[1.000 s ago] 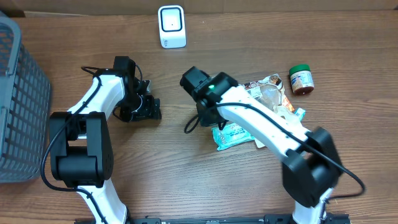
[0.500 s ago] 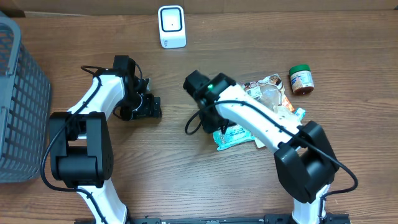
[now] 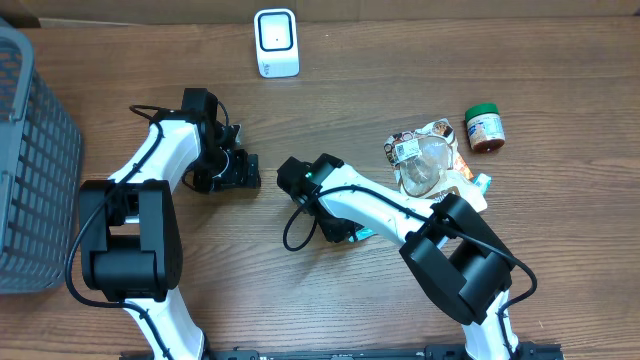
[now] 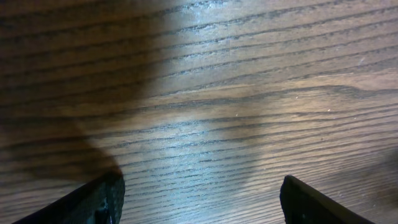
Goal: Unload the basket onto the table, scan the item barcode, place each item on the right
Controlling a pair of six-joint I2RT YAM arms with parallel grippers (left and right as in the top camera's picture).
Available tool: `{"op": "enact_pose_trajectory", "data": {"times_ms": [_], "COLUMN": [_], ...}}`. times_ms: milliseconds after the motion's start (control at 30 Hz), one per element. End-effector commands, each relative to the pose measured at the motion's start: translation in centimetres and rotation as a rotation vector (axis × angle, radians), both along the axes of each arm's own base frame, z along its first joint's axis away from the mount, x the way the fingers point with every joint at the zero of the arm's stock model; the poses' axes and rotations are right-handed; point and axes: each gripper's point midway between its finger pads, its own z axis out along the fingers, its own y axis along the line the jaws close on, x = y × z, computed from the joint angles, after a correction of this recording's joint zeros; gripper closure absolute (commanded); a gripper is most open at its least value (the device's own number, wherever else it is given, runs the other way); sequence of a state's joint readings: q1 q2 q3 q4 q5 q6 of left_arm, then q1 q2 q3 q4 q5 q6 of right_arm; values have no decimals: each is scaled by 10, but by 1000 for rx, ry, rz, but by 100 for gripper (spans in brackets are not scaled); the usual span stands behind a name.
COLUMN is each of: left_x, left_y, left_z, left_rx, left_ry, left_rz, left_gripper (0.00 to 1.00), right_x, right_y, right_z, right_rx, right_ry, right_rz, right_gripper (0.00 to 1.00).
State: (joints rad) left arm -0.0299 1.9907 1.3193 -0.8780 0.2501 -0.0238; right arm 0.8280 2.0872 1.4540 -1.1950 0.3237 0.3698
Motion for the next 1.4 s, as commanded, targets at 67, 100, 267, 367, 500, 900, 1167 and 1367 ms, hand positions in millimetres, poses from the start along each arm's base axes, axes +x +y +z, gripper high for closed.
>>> {"op": "enact_pose_trajectory", "data": {"times_ms": [67,100,267,367,500,900,1167,1367], "left_x": [0,0,1,2,2,2,2,-2], "left_y": [6,6,6,6,6,6,7,8], "left_z": [-10,-10,-10,-10,-10,-10,-10,-10], "left_rx": [14,14,14,14,14,18,18,25], "left_ry": [21,21,18,15,14,21,23,37], "left_rz": [16,16,16,16,16,40,46,46], "left_gripper": [16,16,16,16,16,19,20,20], "right_x": [-2,-3,-6,-5,-2,7,11,35], "right_y": [-12,-13,-16,-15,-10,112,154,146], "right_z": [-16,-18,-23,-23,-19,100,162,146], "right_rx": [-29,-31,-34,-29,-14,678,1163,1244], "right_ry": [-25,-23,-21,-26,-28,61,230,234], "right_rz": [-17,-17,-18,-21,-22,14,28,-100], "right_gripper": [58,64,91,96,96,96,96,96]}}
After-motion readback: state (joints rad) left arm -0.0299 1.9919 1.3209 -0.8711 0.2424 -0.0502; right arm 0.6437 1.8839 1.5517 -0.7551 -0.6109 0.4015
